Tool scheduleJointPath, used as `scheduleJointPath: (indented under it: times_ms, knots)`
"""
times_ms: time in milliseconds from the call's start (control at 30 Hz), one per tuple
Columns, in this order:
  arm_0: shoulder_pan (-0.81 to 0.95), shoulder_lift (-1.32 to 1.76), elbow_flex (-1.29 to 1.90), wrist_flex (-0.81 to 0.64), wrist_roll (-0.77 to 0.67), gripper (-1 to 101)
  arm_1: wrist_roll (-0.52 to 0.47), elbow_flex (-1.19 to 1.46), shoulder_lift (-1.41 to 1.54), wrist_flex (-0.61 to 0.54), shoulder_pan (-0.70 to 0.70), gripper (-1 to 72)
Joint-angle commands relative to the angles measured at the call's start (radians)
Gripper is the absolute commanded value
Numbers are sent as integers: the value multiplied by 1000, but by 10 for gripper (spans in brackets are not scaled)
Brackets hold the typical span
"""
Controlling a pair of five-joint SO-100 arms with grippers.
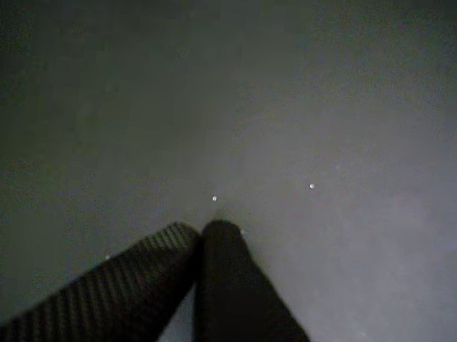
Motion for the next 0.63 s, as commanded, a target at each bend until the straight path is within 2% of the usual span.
scheduleJointPath:
  times_ms: [0,233,300,367,400,467,567,600]
  knots:
    - [23,18,14,-12,12,0,29,89,25,3,-21,-3]
    - [23,18,14,-12,12,0,34,209,25,-60,-11,11]
    - [23,18,14,-12,12,0,78,213,25,-55,29,71]
    - [23,18,14,-12,12,0,89,215,25,-57,43,48]
    - [23,18,14,-12,12,0,89,215,25,-57,44,-3]
    - [23,18,14,-12,12,0,100,216,25,-57,49,-3]
    - [23,18,14,-12,12,0,267,242,25,-69,107,2]
    - [23,18,14,-12,12,0,272,242,25,-66,109,-3]
